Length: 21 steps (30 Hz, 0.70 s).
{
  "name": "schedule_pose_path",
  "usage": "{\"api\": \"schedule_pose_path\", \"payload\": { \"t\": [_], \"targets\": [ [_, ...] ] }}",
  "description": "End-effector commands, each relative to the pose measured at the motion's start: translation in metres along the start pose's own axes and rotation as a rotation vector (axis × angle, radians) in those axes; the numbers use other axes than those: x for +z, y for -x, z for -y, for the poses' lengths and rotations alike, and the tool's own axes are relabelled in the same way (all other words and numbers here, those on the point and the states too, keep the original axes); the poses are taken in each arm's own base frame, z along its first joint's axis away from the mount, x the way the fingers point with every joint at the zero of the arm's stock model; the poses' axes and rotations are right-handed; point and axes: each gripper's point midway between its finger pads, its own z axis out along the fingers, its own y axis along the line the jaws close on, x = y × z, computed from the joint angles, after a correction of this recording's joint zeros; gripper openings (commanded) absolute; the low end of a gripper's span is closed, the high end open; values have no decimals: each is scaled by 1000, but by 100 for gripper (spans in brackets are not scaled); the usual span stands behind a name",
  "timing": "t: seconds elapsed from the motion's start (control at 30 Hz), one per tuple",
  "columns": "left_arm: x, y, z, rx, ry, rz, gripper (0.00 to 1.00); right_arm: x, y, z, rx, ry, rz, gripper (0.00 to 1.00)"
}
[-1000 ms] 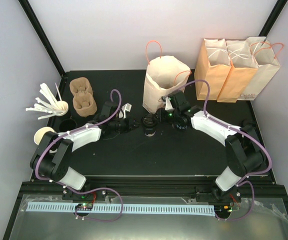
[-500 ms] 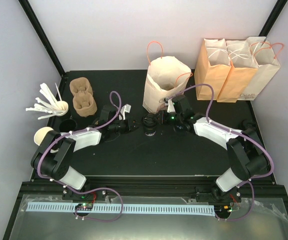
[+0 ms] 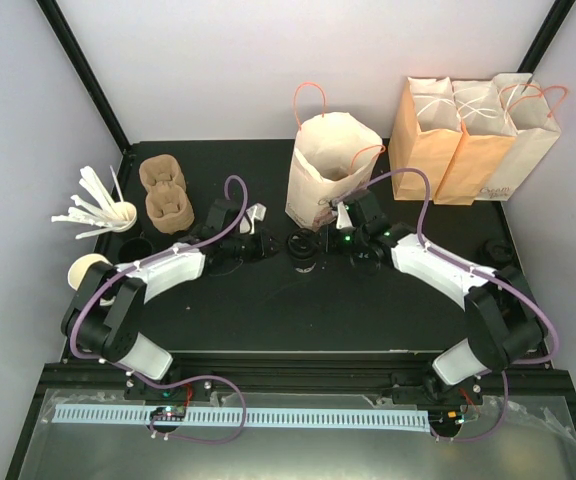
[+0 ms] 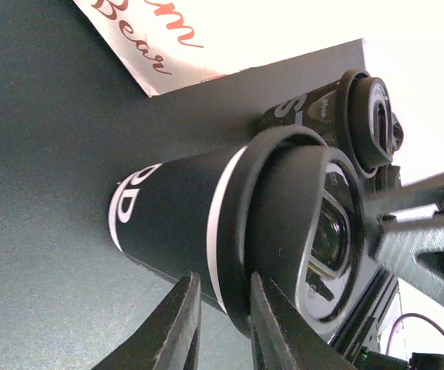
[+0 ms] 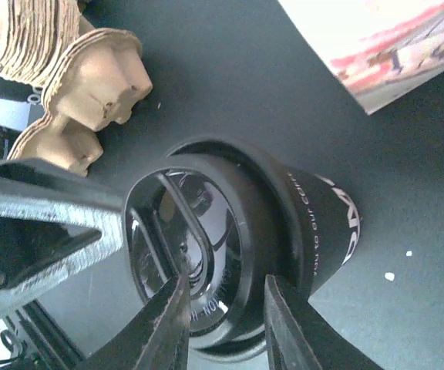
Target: Pack the takeout coffee
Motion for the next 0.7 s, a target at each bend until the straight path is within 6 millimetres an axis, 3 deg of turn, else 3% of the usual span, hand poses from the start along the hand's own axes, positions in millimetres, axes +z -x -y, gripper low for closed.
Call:
{"api": "schedule_pose_path", "payload": {
  "t": [0.0,0.17,0.3,0.43,0.67],
  "targets": [
    [4,-13,-22,-37,124,-86,21,-6,-40,5,47,-49,-131,31],
    [12,-3,-8,-45,64,-91,21,-7,-44,3,80,-46,-141,33],
    [15,6,5,-36,34,-90,22,-10,-34,7,86,-95,-114,34],
    [17,13,17,-20,6,-86,24,-16,-26,-3,69,-70,-98,34],
    [32,13,30,-32,-86,-127,27,-25,-31,-21,34,19,-131,39]
  ]
}}
